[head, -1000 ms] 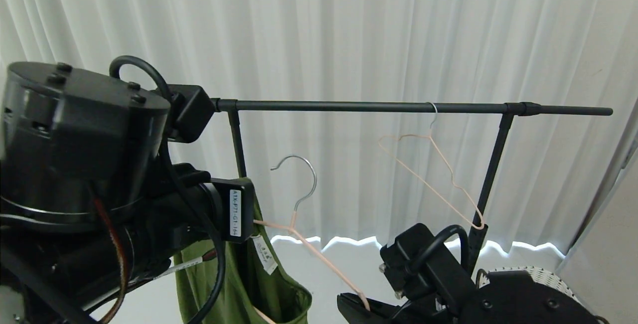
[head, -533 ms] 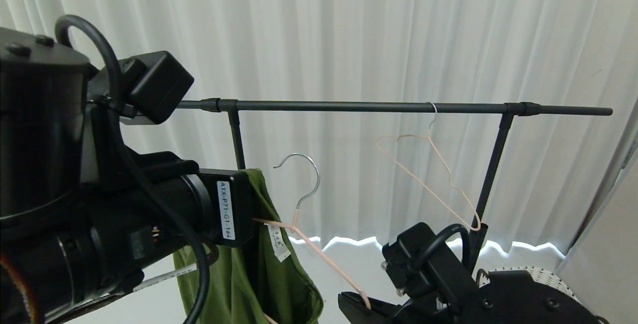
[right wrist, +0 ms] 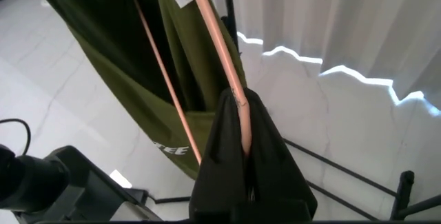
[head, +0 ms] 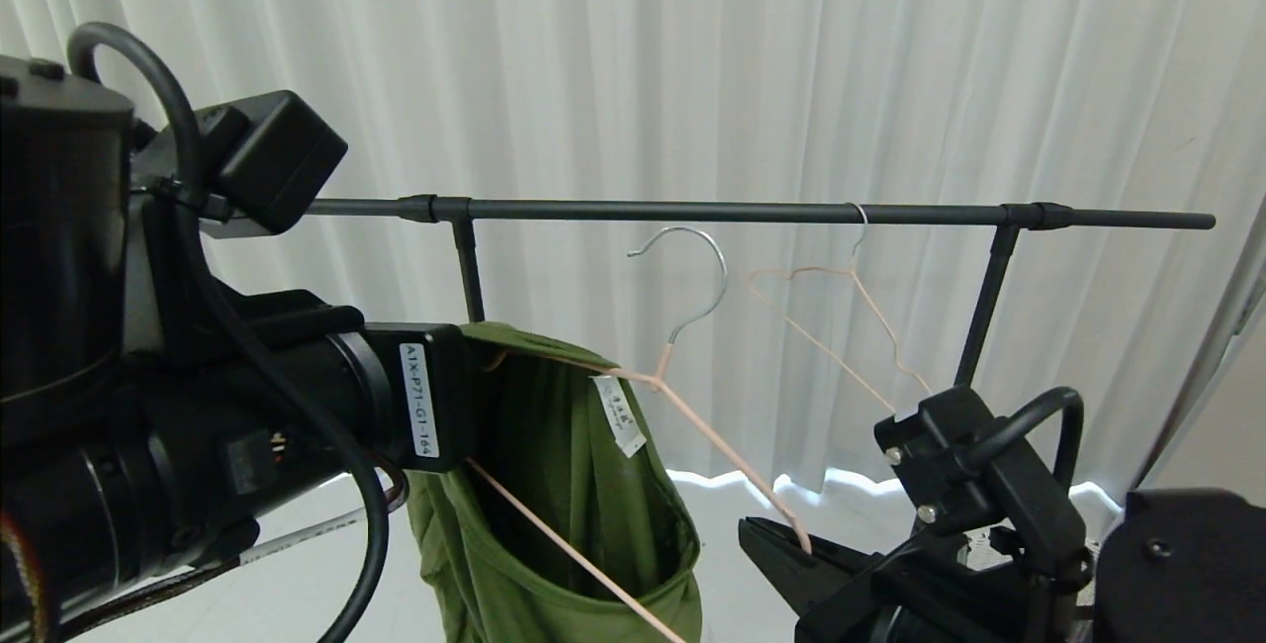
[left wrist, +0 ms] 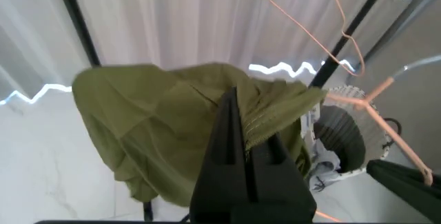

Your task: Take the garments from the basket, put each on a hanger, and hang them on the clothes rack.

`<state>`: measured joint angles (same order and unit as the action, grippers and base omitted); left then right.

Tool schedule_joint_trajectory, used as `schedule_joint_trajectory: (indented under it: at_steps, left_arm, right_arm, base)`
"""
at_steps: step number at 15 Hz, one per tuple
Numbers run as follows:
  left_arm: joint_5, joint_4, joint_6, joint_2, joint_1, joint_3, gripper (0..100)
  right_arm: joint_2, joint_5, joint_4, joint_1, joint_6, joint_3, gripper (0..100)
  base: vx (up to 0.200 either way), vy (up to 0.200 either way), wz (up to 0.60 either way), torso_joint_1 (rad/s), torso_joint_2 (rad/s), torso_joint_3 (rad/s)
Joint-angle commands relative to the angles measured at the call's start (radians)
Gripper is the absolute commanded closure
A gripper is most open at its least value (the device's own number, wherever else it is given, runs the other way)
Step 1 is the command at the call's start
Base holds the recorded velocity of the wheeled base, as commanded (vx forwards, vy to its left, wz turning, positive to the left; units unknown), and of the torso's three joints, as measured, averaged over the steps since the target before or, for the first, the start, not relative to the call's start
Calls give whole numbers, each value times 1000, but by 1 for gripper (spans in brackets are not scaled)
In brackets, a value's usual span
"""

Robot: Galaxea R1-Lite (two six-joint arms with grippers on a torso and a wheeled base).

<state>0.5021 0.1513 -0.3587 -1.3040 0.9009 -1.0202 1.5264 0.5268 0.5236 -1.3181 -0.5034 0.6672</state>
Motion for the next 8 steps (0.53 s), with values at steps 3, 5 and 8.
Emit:
schedule_joint_trajectory:
  at_steps: [3, 5, 8]
  left_arm:
    - [-27, -22, 0, -6, 58, -21, 100]
    - [-34, -70, 3, -37, 84, -37, 100]
    - [-34, -75, 3, -50, 95, -44, 100]
  right_arm:
    - [6, -1, 29, -3, 17, 11, 100]
    - [57, -8, 87, -21, 59, 15, 100]
    - [98, -18, 93, -43, 68, 41, 100]
  base:
    - [0, 0, 0, 0, 0, 0]
    - [0, 0, 0, 0, 0, 0]
    - [0, 0, 0, 0, 0, 0]
